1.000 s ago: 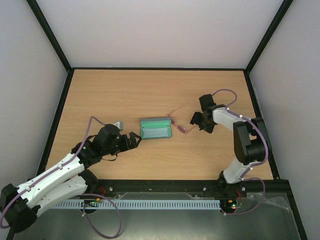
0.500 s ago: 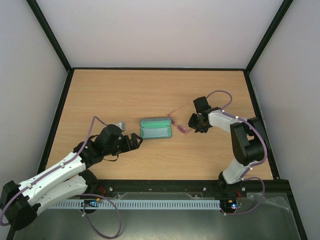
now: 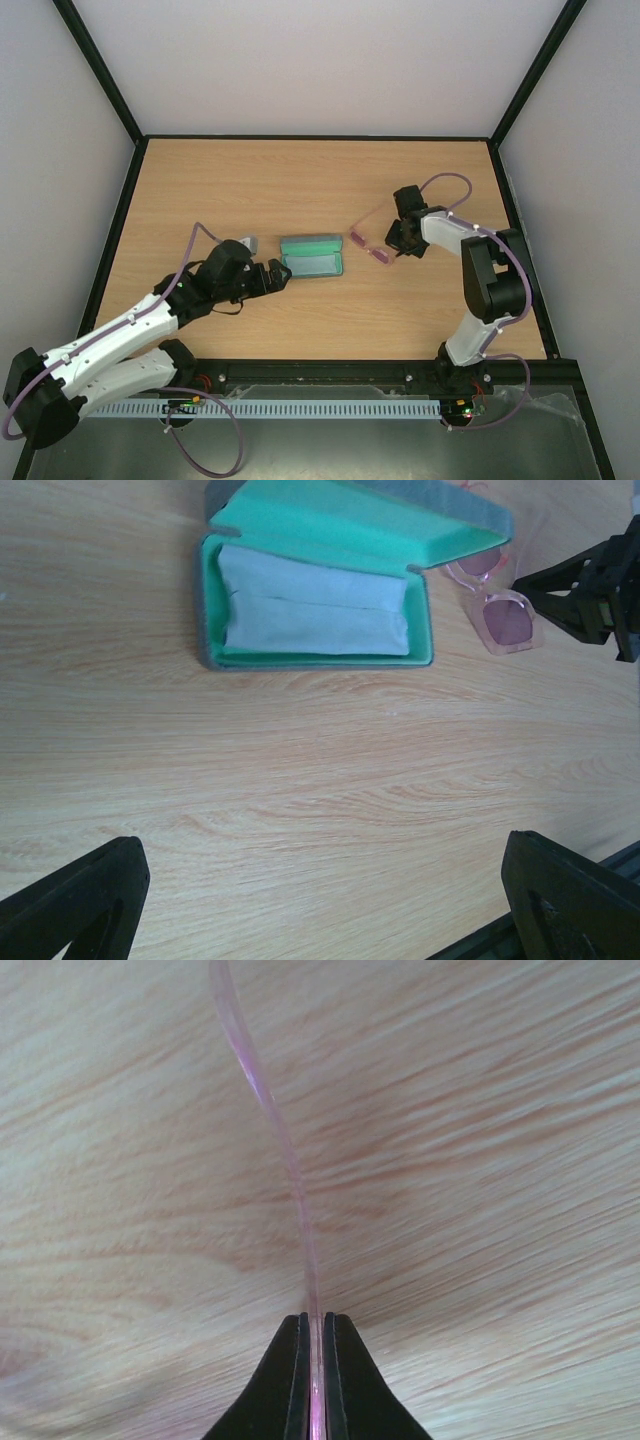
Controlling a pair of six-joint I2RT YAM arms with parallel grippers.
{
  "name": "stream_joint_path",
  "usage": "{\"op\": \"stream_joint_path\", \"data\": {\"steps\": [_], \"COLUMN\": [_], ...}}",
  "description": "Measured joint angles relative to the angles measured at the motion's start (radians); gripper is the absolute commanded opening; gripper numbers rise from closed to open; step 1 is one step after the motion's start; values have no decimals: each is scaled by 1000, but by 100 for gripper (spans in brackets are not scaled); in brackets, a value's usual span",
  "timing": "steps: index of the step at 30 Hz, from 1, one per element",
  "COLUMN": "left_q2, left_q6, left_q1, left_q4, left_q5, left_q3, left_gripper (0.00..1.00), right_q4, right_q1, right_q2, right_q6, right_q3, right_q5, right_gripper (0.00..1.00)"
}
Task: Organize the sunglasses
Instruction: Pick up the sunglasses from the center of the board, then fold the sunglasses.
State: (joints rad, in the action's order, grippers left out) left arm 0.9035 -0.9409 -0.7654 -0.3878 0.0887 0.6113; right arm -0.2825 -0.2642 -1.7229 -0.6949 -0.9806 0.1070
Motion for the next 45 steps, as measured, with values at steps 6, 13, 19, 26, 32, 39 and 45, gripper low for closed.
{"op": "stream_joint_path", "data": {"steps": [6,13,19,26,32,39,45], "left_q2": [4,-2,-10,13,43,170,286], "left_q6": [24,74,125,141,105,80,89], "left_q1": [0,9,68,73,-15,-100,-105], "left_q4": [-11,-112,-174,-232,-232,-185,-127], "left_q5": [-22,-47,-16,51,50,54,69], "left_q3": [84,230,314,306,303,272,269], "left_gripper": [99,99,52,15,9,7,7], "right_q4": [-42,-89,-159,-233,-273,-274,-274], "right_q1": [27,-77,-338,-571,-622,-626,-626], "right_q2": [89,381,554,645,590,499,458], "right_q6": [56,123,127,86,83,113,148], "right_q3": [-13,3,37,76,55,-1,-34], "right_q5": [34,21,-2,-9,11,26,35], "right_gripper": [1,1,1,1,1,2,1]}}
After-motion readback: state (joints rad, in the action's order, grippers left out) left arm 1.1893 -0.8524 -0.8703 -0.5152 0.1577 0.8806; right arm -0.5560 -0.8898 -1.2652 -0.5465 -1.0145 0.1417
